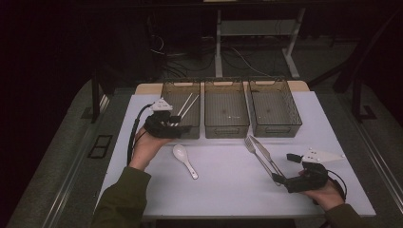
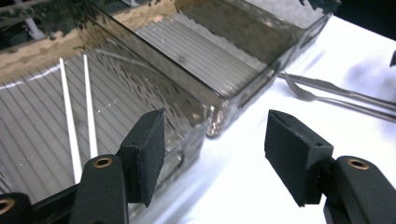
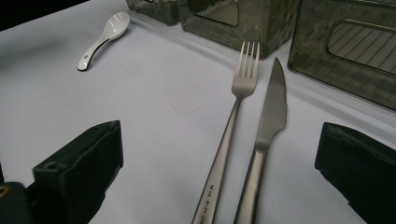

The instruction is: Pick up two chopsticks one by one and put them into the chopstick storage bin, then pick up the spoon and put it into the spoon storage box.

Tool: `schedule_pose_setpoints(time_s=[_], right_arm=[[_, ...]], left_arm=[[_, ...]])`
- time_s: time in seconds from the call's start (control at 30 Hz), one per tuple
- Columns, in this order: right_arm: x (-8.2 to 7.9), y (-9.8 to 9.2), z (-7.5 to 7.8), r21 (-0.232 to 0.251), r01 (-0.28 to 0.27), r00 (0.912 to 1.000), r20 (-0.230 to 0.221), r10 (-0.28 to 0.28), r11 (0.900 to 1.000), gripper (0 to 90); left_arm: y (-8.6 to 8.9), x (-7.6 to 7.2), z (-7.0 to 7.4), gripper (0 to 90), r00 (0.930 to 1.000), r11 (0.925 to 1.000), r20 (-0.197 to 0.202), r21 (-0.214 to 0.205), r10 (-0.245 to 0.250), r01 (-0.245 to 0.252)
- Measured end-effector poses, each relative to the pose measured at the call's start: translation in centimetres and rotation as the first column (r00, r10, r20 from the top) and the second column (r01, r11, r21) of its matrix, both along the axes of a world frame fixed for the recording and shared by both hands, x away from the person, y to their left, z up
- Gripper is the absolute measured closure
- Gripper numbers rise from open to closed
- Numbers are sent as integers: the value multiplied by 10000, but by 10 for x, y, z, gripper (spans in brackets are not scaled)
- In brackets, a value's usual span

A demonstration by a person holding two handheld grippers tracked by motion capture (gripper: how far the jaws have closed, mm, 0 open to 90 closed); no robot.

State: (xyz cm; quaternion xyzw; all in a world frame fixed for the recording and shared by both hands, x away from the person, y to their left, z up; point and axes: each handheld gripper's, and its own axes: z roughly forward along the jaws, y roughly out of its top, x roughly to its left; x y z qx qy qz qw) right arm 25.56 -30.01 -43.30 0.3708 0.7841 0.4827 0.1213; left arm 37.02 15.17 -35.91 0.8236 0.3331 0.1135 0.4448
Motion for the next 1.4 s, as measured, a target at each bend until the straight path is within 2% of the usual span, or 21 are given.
schedule_pose_setpoints(time_s=[0.2,0.33,0.53,0.8,1.0,1.13,1.27,1.37,1.4], right_arm=[[0,-1,1,23,29,10000,2,-29,10000,10],[1,-1,0,-13,13,10000,6,-13,10000,10],[0,-2,1,52,52,10000,-7,-52,10000,10],[0,-2,1,53,37,10000,-23,-37,10000,10],[-1,-3,1,53,49,10000,-57,-49,10000,10],[-2,-3,2,120,100,9999,-57,-99,9999,10],[-1,-3,1,88,105,9999,-45,-105,9999,10],[-1,-3,1,72,65,10000,-21,-64,10000,10],[-1,-3,1,57,50,10000,-37,-50,10000,10]], left_arm=[[2,-19,-10,372,9999,9998,47,-148,-103,104],[1,-32,-16,444,9998,9997,80,-121,-189,190],[-5,-51,-23,633,9987,9986,49,152,-509,509],[-14,-68,-41,875,9945,9952,-448,184,-949,958],[-20,-70,-52,885,9909,9917,-720,515,-1138,1177],[-26,-71,-58,885,9878,9898,-920,545,-1260,1313],[-35,-71,-66,885,9794,9807,-1195,893,-1630,1741],[-42,-71,-72,885,9761,9766,-1394,1136,-1665,1828],[-43,-71,-73,885,9746,9731,-1427,1287,-1726,1912]])
